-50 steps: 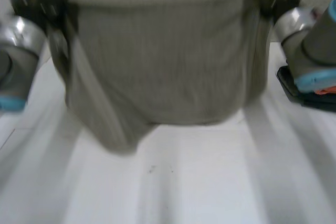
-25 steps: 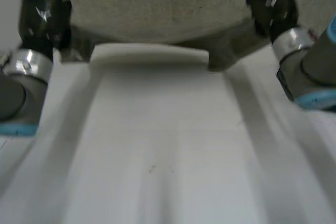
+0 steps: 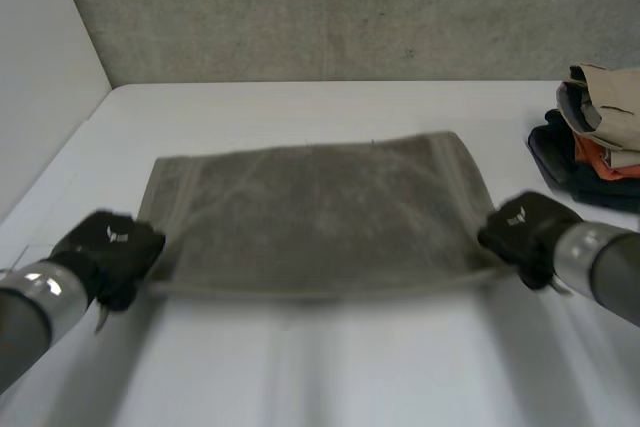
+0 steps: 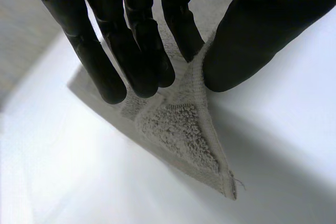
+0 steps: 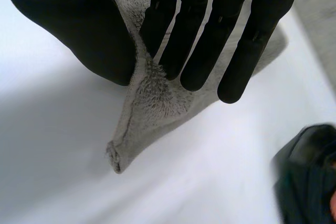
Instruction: Fold the laundry.
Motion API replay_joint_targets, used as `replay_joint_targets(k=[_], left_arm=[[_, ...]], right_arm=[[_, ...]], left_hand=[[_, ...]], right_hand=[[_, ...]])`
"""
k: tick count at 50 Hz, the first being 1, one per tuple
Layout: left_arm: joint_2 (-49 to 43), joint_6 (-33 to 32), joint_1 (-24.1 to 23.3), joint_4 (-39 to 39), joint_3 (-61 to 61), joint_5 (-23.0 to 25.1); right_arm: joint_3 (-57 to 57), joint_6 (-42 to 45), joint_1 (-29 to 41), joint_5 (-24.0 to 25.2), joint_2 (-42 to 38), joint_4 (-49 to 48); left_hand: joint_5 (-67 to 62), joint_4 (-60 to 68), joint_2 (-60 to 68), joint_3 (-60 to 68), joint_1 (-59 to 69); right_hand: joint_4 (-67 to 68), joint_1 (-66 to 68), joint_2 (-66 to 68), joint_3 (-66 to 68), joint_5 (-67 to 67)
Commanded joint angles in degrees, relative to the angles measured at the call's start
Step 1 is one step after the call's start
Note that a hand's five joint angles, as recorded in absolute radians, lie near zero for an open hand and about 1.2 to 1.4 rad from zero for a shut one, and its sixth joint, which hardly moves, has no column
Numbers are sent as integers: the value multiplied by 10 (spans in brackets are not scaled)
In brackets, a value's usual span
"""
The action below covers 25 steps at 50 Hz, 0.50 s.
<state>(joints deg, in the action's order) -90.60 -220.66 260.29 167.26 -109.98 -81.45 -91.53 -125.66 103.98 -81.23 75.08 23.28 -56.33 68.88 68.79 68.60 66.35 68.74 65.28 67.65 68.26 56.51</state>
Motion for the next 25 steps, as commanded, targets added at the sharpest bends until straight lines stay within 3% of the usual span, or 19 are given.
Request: replay_joint_targets(k=[1, 5, 10, 13, 17, 21, 25], left_arm=[[24, -42, 2, -92, 20, 2], [-45, -50, 1, -4, 41, 1], [-149, -51, -5, 109, 113, -2], [-213, -52, -8, 174, 194, -3], [-264, -48, -17, 241, 326, -5], [-275, -38, -29, 334, 437, -5], [-271, -14, -32, 471, 480, -11]], right_arm=[[-31, 71, -4, -28, 40, 37], [-16, 67, -4, -36, -15, -15], [60, 51, 3, -80, -106, -65], [151, 32, 13, -119, -144, -96], [281, 9, 24, -133, -176, -174], [387, -12, 24, -132, -181, -326], [393, -24, 31, -113, -165, -508]], left_hand=[[-137, 111, 112, 114, 136], [-137, 111, 112, 114, 136], [-137, 111, 112, 114, 136], [-137, 111, 112, 114, 136], [-137, 111, 112, 114, 136], [-137, 111, 112, 114, 136], [-137, 111, 112, 114, 136]], right_hand=[[113, 147, 123, 117, 135], [113, 147, 123, 117, 135], [113, 147, 123, 117, 135], [113, 147, 123, 117, 135], [113, 147, 123, 117, 135], [113, 147, 123, 117, 135], [113, 147, 123, 117, 135]])
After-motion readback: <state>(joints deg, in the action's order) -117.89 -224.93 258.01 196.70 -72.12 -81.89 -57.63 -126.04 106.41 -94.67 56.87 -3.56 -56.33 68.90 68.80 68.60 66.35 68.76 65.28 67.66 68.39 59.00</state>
